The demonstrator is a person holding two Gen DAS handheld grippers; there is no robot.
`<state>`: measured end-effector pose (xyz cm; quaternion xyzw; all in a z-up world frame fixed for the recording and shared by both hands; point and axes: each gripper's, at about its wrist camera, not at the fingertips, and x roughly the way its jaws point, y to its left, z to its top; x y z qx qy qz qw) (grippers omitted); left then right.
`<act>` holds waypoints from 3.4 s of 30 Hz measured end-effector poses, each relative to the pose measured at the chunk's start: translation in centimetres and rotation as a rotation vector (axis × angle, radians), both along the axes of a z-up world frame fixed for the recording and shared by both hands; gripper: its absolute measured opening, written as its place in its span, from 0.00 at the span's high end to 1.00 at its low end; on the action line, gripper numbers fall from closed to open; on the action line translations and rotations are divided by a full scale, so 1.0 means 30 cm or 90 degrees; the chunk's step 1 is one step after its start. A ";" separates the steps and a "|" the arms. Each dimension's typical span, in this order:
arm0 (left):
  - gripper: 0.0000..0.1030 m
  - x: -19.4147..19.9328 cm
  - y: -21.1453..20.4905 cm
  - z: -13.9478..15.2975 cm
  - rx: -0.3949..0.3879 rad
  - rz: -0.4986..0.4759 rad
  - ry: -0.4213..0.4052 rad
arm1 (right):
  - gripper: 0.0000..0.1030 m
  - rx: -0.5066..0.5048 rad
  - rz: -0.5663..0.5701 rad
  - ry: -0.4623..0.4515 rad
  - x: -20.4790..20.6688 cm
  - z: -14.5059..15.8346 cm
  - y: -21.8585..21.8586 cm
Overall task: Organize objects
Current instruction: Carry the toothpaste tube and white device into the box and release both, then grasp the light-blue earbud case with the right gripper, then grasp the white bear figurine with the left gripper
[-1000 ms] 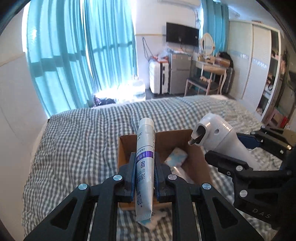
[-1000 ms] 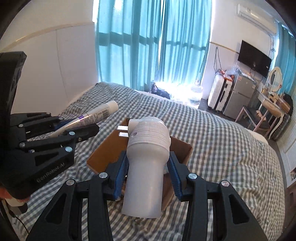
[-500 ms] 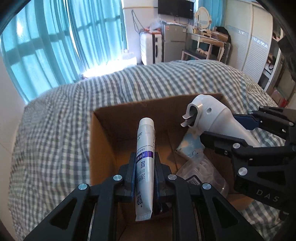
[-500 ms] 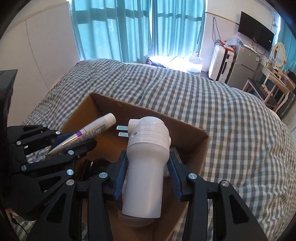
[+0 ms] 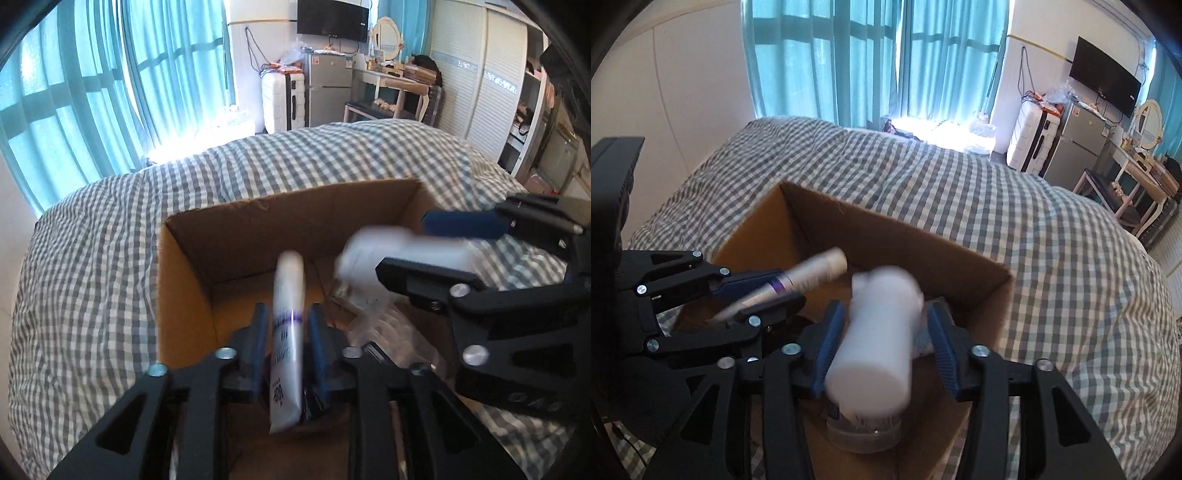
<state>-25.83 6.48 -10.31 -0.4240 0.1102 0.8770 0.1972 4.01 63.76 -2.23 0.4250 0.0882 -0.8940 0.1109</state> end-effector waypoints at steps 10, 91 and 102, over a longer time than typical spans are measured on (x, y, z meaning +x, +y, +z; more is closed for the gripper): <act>0.10 0.202 -0.085 0.278 0.024 0.037 0.065 | 0.27 -0.010 -0.011 0.127 0.270 0.332 0.068; 0.48 0.290 -0.029 -0.323 -0.070 0.109 -0.148 | 0.51 -0.066 0.034 -0.109 0.475 -0.223 0.156; 0.48 0.463 -0.057 -0.183 -0.047 0.102 -0.137 | 0.51 -0.021 0.026 -0.053 0.559 -0.134 0.127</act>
